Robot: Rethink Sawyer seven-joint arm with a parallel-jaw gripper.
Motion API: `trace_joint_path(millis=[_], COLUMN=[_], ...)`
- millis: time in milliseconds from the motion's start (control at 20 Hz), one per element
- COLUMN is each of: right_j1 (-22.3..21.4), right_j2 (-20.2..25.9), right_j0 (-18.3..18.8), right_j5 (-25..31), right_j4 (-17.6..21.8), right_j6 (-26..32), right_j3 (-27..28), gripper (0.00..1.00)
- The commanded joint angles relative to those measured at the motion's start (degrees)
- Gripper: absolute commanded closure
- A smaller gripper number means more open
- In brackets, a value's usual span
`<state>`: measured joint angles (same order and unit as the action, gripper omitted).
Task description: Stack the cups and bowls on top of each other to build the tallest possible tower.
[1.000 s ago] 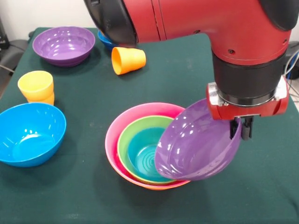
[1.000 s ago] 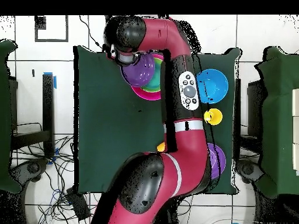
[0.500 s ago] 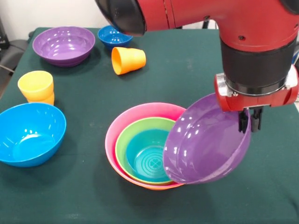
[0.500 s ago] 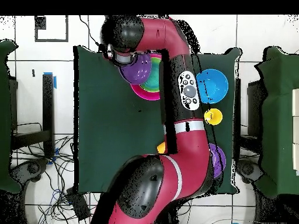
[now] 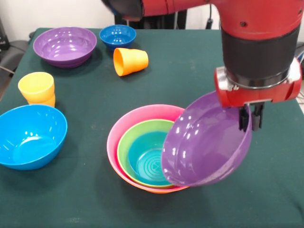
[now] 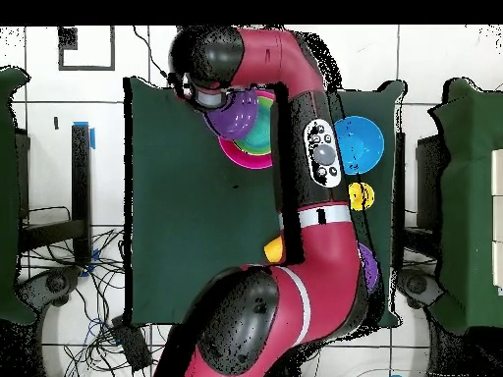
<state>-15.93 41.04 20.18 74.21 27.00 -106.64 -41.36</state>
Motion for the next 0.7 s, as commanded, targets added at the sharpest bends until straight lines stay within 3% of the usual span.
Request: trace_joint_path(millis=[50,350,500,700], right_j1=[4.6,-0.6,-4.1,-4.5], right_j2=[-4.2,-7.0,-10.2,-11.4], right_j0=[0.2,0.1,0.0,1.5], right_j5=[-5.5,-7.7,-9.4,-13.3], right_j4=[2.1,0.7,2.3,0.7], right_j6=[2.4,-1.4,-2.5,-5.1], right_j3=[-4.4,-10.5,-14.1,-19.1], gripper=[1.00,1.00,1.00,1.00])
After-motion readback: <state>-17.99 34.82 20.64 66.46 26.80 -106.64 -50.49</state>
